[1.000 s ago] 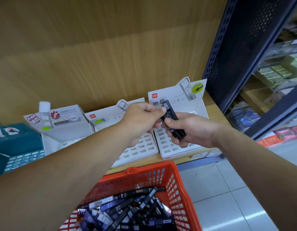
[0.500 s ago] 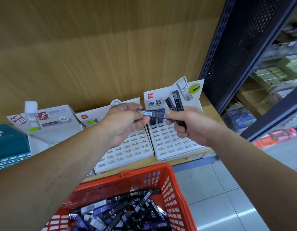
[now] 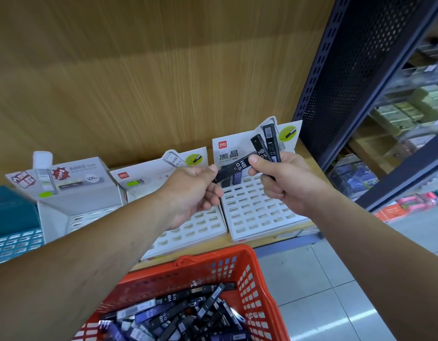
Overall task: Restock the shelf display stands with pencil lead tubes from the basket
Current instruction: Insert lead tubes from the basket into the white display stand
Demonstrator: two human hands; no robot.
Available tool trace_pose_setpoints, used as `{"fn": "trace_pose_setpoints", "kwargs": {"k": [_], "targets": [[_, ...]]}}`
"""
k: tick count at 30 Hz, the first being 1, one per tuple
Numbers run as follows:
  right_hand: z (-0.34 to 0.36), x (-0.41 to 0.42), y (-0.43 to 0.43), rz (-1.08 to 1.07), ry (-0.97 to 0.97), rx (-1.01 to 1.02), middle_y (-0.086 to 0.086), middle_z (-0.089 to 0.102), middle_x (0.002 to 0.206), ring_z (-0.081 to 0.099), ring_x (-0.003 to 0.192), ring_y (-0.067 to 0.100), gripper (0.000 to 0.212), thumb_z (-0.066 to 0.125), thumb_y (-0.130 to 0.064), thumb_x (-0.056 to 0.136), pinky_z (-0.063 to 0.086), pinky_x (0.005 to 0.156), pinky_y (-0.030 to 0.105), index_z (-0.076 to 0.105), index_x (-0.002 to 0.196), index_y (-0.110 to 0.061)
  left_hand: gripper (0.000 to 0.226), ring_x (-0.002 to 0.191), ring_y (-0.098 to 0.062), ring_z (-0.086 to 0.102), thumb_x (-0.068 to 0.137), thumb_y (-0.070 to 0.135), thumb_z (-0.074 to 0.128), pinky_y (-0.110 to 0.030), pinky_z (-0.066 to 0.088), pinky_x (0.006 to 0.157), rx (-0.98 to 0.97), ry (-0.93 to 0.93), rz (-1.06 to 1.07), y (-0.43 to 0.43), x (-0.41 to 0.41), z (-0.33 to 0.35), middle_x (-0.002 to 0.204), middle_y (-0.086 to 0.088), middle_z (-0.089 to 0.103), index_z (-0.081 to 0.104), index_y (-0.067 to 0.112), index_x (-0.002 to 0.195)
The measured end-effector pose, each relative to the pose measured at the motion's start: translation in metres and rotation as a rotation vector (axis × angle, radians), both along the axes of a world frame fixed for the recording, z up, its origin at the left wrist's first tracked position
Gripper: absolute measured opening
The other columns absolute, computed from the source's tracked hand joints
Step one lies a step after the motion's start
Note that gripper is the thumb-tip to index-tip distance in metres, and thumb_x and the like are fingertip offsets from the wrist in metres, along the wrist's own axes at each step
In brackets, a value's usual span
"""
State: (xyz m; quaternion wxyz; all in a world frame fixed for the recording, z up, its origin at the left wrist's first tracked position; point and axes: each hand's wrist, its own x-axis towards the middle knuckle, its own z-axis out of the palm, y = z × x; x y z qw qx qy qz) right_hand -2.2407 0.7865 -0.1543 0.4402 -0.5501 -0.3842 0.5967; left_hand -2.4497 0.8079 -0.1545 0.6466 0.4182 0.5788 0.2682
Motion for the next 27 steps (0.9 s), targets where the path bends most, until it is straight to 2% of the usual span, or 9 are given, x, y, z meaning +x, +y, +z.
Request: {"fn": "trace_pose_setpoints", "kwargs": {"k": [2, 4, 6, 8, 11, 14, 19, 24, 27], "targets": [[0.006, 0.0, 0.001, -0.026, -0.177, 0.027, -0.01, 0.051, 0.047, 0.028, 0.041, 0.011, 0.022, 0.069, -0.021, 0.1, 0.024, 0.043, 0.025, 0.066, 0.084, -0.005, 0.019, 0.052, -0.017, 0.062, 0.109, 0.025, 0.05, -0.025, 0.044, 0.045, 0.079, 0.099, -0.053, -0.003, 0.0, -0.004, 0.072, -0.01, 0.071, 0.062, 0.01, 0.108], [0.011, 0.001, 0.002, -0.034, -0.429, 0.093, -0.015, 0.05, 0.046, 0.036, 0.038, 0.003, 0.023, 0.069, -0.024, 0.099, 0.032, 0.04, 0.015, 0.069, 0.083, -0.007, 0.013, 0.049, -0.01, 0.06, 0.105, 0.019, 0.051, -0.023, 0.044, 0.045, 0.285, 0.352, -0.156, -0.009, -0.002, -0.014, 0.072, -0.004, 0.069, 0.064, 0.019, 0.102], [0.01, 0.0, 0.005, 0.0, -0.581, 0.162, -0.013, 0.049, 0.051, 0.039, 0.038, 0.001, 0.021, 0.068, -0.024, 0.099, 0.032, 0.04, 0.011, 0.069, 0.085, -0.009, 0.011, 0.049, -0.007, 0.058, 0.098, 0.017, 0.059, -0.028, 0.05, 0.046, 0.501, 0.566, -0.245, -0.015, -0.003, -0.029, 0.068, 0.004, 0.065, 0.062, 0.023, 0.089], [0.005, -0.003, 0.006, 0.04, -0.646, 0.214, -0.002, 0.046, 0.061, 0.036, 0.041, 0.003, 0.018, 0.068, -0.023, 0.099, 0.033, 0.041, 0.015, 0.067, 0.084, -0.014, 0.016, 0.061, -0.014, 0.064, 0.093, 0.029, 0.068, -0.041, 0.057, 0.059, 0.565, 0.683, -0.229, -0.02, -0.002, -0.042, 0.068, 0.005, 0.065, 0.056, 0.024, 0.083], [-0.006, -0.008, 0.009, 0.105, -0.727, 0.274, -0.005, 0.046, 0.06, 0.04, 0.044, 0.004, 0.019, 0.069, -0.02, 0.099, 0.035, 0.044, 0.015, 0.064, 0.08, -0.024, 0.033, 0.074, -0.019, 0.065, 0.085, 0.053, 0.074, -0.045, 0.058, 0.07, 0.478, 0.676, -0.141, -0.02, 0.002, -0.046, 0.079, 0.004, 0.064, 0.056, 0.026, 0.09], [-0.019, -0.012, 0.013, 0.131, -0.787, 0.313, -0.007, 0.047, 0.061, 0.042, 0.051, 0.006, 0.018, 0.068, -0.021, 0.099, 0.037, 0.052, 0.022, 0.063, 0.082, -0.025, 0.047, 0.083, -0.017, 0.063, 0.077, 0.068, 0.075, -0.041, 0.057, 0.075, 0.415, 0.722, -0.21, -0.02, 0.005, -0.05, 0.086, 0.007, 0.063, 0.057, 0.027, 0.091], [-0.021, -0.011, 0.02, 0.149, -0.836, 0.383, -0.008, 0.051, 0.06, 0.045, 0.052, 0.007, 0.01, 0.068, -0.021, 0.097, 0.039, 0.054, 0.026, 0.067, 0.088, -0.025, 0.035, 0.079, -0.014, 0.061, 0.082, 0.057, 0.072, -0.037, 0.055, 0.072, 0.385, 0.755, -0.213, -0.021, 0.011, -0.055, 0.082, 0.006, 0.064, 0.056, 0.026, 0.083], [-0.022, -0.013, 0.021, 0.304, -0.966, 0.429, -0.008, 0.055, 0.069, 0.052, 0.065, 0.015, 0.017, 0.069, -0.019, 0.096, 0.053, 0.065, 0.041, 0.062, 0.087, -0.031, 0.024, 0.08, -0.014, 0.064, 0.082, 0.048, 0.072, -0.039, 0.058, 0.075, 0.37, 0.696, -0.223, -0.019, 0.008, -0.055, 0.082, 0.007, 0.066, 0.059, 0.027, 0.083], [-0.025, -0.016, 0.022, 0.281, -0.973, 0.437, -0.011, 0.056, 0.07, 0.053, 0.067, 0.012, 0.017, 0.068, -0.021, 0.097, 0.053, 0.066, 0.039, 0.064, 0.089, -0.035, 0.018, 0.079, -0.017, 0.067, 0.08, 0.041, 0.071, -0.044, 0.06, 0.076, 0.353, 0.652, -0.225, -0.021, 0.004, -0.056, 0.079, 0.006, 0.069, 0.062, 0.026, 0.083]]}}
